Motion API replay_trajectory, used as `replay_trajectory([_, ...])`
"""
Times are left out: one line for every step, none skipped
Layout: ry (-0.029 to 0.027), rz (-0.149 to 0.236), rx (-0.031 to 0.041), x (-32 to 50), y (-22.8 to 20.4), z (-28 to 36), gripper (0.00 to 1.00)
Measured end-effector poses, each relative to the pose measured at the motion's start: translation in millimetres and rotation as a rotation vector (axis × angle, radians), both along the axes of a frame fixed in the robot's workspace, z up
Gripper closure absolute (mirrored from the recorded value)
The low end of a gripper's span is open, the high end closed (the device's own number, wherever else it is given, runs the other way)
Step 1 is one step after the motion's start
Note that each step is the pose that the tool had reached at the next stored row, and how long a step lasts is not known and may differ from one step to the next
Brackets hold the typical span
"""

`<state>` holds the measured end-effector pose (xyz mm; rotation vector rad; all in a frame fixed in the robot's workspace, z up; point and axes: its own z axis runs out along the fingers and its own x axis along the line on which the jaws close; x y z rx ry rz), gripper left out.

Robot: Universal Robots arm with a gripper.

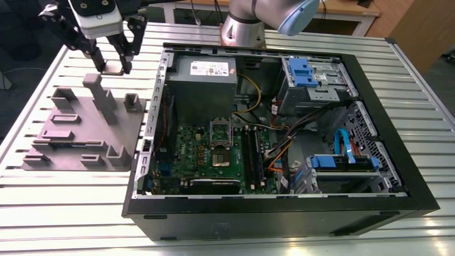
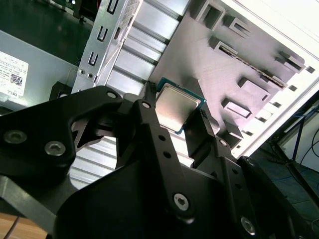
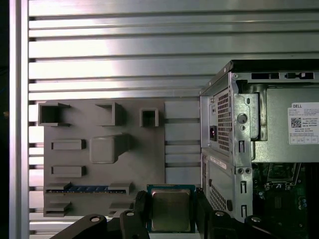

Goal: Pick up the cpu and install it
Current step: 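Pick up the cpu and move it towards the insertion slot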

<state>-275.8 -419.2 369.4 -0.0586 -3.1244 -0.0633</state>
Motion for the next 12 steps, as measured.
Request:
replay_trajectory([0.0000,0.000,0.0000,0.2,0.0,0.0,0.53])
replay_trajectory([0.0000,0.000,0.0000,0.4,0.0,0.0,0.53])
replay_trajectory([0.0000,0.000,0.0000,0.6,0.0,0.0,0.53])
replay_trajectory([-0.0001,0.000,0.0000,0.8,0.0,0.0,0.53])
replay_trajectory([-0.0001,0.000,0.0001,1.0,0.0,0.0,0.53])
replay_trajectory([0.0000,0.000,0.0000,1.0,0.0,0.0,0.53])
replay_trajectory([0.0000,0.000,0.0000,1.1,0.0,0.0,0.53])
replay_trajectory([0.0001,0.000,0.0000,1.2,0.0,0.0,0.53])
replay_trajectory([0.0000,0.000,0.0000,1.6,0.0,0.0,0.53])
replay_trajectory([0.0000,0.000,0.0000,2.0,0.0,0.0,0.53])
replay_trajectory([0.0000,0.000,0.0000,2.0,0.0,0.0,0.53])
replay_trajectory([0.0000,0.000,0.0000,2.0,0.0,0.0,0.53])
